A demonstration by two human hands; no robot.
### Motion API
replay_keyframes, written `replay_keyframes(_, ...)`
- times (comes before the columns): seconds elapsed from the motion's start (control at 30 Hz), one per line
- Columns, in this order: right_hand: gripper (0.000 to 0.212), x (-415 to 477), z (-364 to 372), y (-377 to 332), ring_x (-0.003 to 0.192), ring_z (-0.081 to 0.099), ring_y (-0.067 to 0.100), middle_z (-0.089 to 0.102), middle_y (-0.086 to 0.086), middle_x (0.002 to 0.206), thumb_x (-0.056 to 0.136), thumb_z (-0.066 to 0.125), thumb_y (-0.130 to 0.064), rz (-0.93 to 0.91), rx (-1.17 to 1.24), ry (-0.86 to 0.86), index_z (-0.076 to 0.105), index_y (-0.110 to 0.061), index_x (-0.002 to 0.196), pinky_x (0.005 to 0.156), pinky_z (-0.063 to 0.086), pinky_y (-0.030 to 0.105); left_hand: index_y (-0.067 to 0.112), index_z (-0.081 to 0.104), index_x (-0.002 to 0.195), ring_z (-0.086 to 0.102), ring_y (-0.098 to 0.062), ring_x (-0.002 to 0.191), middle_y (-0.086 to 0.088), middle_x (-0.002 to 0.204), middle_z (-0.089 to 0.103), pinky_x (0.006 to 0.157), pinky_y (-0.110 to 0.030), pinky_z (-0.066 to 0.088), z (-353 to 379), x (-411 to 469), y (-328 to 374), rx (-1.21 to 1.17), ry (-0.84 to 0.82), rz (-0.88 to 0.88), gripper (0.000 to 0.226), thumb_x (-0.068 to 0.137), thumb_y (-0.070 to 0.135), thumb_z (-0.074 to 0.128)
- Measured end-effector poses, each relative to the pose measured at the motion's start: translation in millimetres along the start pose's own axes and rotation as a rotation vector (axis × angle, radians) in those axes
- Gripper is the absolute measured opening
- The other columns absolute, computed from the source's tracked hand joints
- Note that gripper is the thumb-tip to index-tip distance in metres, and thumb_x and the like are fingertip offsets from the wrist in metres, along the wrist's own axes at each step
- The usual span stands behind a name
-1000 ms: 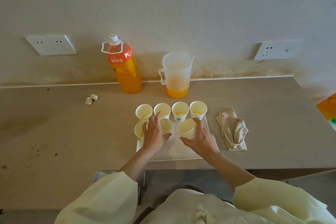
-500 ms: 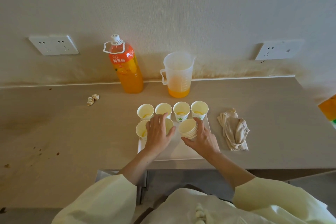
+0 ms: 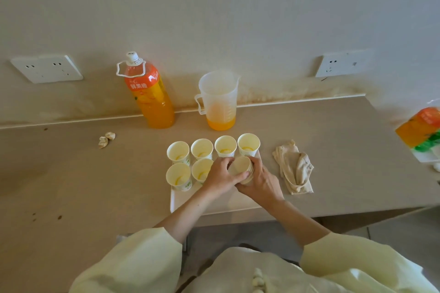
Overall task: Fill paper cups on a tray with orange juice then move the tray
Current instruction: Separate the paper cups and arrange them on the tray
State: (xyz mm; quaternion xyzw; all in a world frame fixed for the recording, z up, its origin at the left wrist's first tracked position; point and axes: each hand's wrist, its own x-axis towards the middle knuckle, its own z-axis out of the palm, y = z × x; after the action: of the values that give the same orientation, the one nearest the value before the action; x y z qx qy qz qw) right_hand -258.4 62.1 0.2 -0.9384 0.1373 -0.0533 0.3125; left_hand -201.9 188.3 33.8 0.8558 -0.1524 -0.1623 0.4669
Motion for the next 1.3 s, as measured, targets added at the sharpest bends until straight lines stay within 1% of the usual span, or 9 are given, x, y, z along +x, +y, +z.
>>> replay_keyframes(0.17, 0.075, 1.1, -4.3, 4.7, 0.101, 0.065, 0.022, 0.064, -0.004, 0.116, 0.071, 0.075, -0.05, -0.001, -0.006, 0.014, 0.043, -0.017, 0.131, 0.076, 0.053, 0.037, 0.014, 0.062, 0.079, 0.06, -0.012, 0.074, -0.008, 0.084, 0.068, 0.068, -0.032, 0.05, 5.4, 3.0, 7.8, -0.008, -0.004, -0.028, 0.021, 0.074, 0.027, 0.078)
replay_keyframes(0.3, 0.072, 2.8, -6.9, 5.0, 0.095, 0.065, 0.022, 0.065, -0.007, 0.112, 0.07, 0.076, -0.049, -0.018, 0.012, 0.037, 0.046, -0.019, 0.128, 0.073, 0.054, 0.037, 0.028, 0.047, 0.07, 0.056, -0.013, 0.073, -0.002, 0.081, 0.061, 0.071, -0.034, 0.051, 6.5, 3.4, 14.4, -0.013, 0.023, -0.067, 0.032, 0.072, 0.034, 0.079)
replay_keyframes(0.63, 0.066, 10.2, -7.5, 3.1, 0.09, 0.063, 0.011, 0.062, -0.015, 0.106, 0.067, 0.073, -0.056, -0.097, -0.023, 0.083, 0.05, -0.027, 0.122, 0.062, 0.048, 0.027, 0.019, 0.048, 0.064, 0.054, -0.011, 0.062, -0.004, 0.072, 0.058, 0.062, -0.029, 0.047, 9.2, 5.1, 18.3, -0.08, 0.107, -0.175, 0.032, 0.08, 0.03, 0.073)
replay_keyframes(0.73, 0.066, 9.7, -5.4, 5.7, 0.087, 0.064, 0.014, 0.062, -0.012, 0.101, 0.065, 0.075, -0.058, -0.172, -0.047, 0.099, 0.054, -0.021, 0.116, 0.055, 0.048, 0.031, 0.008, 0.056, 0.079, 0.056, -0.02, 0.075, -0.005, 0.078, 0.058, 0.063, -0.025, 0.044, 5.3, 11.1, 12.7, -0.134, 0.181, -0.239, 0.033, 0.077, 0.039, 0.066)
replay_keyframes(0.83, 0.067, 9.2, -4.3, 9.6, 0.093, 0.066, 0.014, 0.064, -0.012, 0.103, 0.065, 0.076, -0.057, -0.219, -0.081, 0.123, 0.055, -0.021, 0.117, 0.056, 0.051, 0.032, 0.007, 0.053, 0.114, 0.051, -0.019, 0.102, -0.006, 0.11, 0.051, 0.089, -0.031, 0.046, 2.2, 19.6, 1.1, 0.117, -0.007, -0.16, 0.08, 0.063, 0.069, 0.056)
replay_keyframes(0.9, 0.064, 11.4, -5.3, 7.5, 0.096, 0.065, 0.012, 0.063, -0.013, 0.105, 0.066, 0.075, -0.055, -0.239, -0.095, 0.138, 0.055, -0.024, 0.119, 0.056, 0.052, 0.031, 0.013, 0.051, 0.12, 0.05, -0.018, 0.11, -0.004, 0.117, 0.048, 0.097, -0.037, 0.046, 3.7, 20.3, -2.5, 0.144, -0.079, -0.17, 0.093, 0.058, 0.082, 0.055)
replay_keyframes(1.03, 0.067, 13.1, -7.1, 6.5, 0.096, 0.065, 0.013, 0.062, -0.013, 0.105, 0.065, 0.075, -0.054, -0.232, -0.08, 0.149, 0.052, -0.025, 0.121, 0.055, 0.054, 0.033, 0.016, 0.063, 0.103, 0.064, -0.019, 0.094, -0.003, 0.099, 0.065, 0.08, -0.038, 0.055, 5.5, 27.6, -7.6, 0.092, -0.065, -0.149, 0.077, 0.058, 0.078, 0.062)
replay_keyframes(1.2, 0.074, 9.7, -4.0, 10.3, 0.096, 0.064, 0.014, 0.061, -0.012, 0.106, 0.064, 0.078, -0.054, -0.223, -0.101, 0.128, 0.049, -0.025, 0.125, 0.056, 0.055, 0.035, 0.013, 0.057, 0.11, 0.062, -0.016, 0.094, 0.0, 0.102, 0.064, 0.079, -0.031, 0.052, 2.2, 25.8, -0.6, -0.011, -0.064, -0.207, 0.062, 0.071, 0.059, 0.07)
replay_keyframes(1.3, 0.078, 7.8, -7.3, 17.3, 0.093, 0.065, 0.02, 0.062, -0.006, 0.104, 0.061, 0.083, -0.048, -0.189, -0.106, 0.134, 0.045, -0.024, 0.124, 0.055, 0.055, 0.037, 0.011, 0.055, 0.111, 0.06, -0.018, 0.095, -0.004, 0.107, 0.063, 0.079, -0.028, 0.046, -4.6, 31.5, 2.7, -0.125, 0.071, -0.268, 0.055, 0.077, 0.052, 0.067)
